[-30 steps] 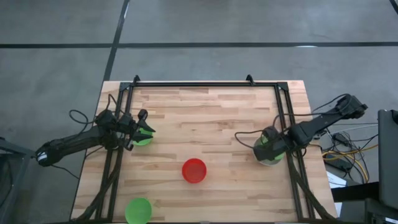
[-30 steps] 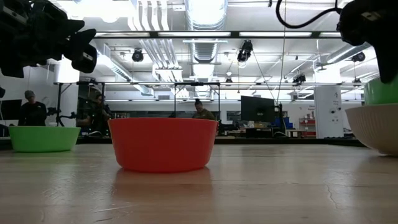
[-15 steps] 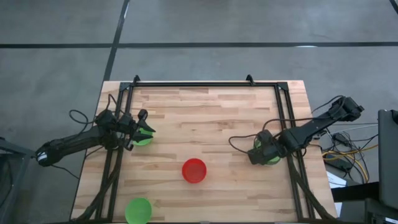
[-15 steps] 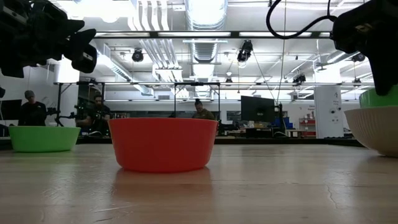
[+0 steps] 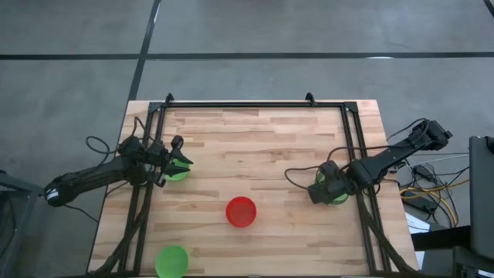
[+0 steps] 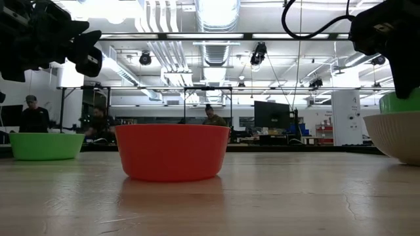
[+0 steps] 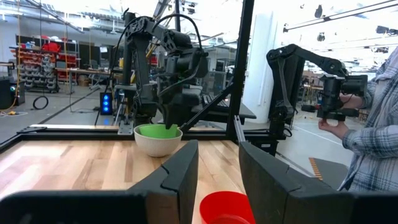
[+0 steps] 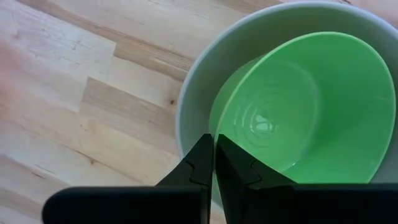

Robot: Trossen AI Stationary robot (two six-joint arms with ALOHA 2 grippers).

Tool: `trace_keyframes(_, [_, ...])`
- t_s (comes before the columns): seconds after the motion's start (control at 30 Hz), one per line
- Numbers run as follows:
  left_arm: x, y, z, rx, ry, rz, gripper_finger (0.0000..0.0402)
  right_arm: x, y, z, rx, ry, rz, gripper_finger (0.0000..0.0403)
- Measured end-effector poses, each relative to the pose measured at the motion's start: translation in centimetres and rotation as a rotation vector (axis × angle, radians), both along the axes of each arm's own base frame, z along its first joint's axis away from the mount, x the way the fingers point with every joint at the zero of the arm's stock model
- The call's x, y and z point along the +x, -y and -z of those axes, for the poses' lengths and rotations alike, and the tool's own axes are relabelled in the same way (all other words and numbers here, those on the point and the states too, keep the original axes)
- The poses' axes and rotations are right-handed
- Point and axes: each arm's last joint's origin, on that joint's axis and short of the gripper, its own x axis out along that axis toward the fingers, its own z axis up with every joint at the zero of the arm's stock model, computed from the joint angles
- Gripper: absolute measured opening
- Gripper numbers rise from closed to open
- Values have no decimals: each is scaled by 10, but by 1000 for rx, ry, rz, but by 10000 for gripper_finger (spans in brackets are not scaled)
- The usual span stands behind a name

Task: Nest bowls inside each other
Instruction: Stack the top green bowl on the gray bowl, then move the stacked bowls to the center of the table

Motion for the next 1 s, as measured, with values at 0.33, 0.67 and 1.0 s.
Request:
trace_keyframes(0.33, [0,0,0,0,-1,0,122,0,0,0,5,2,11,31])
trace_keyframes(0.67, [0,0,0,0,0,0,122,0,0,0,18,-6,9,69])
trace_keyframes(1.0, [0,0,0,0,0,-1,122,-5,2,-7,23,39,3,65])
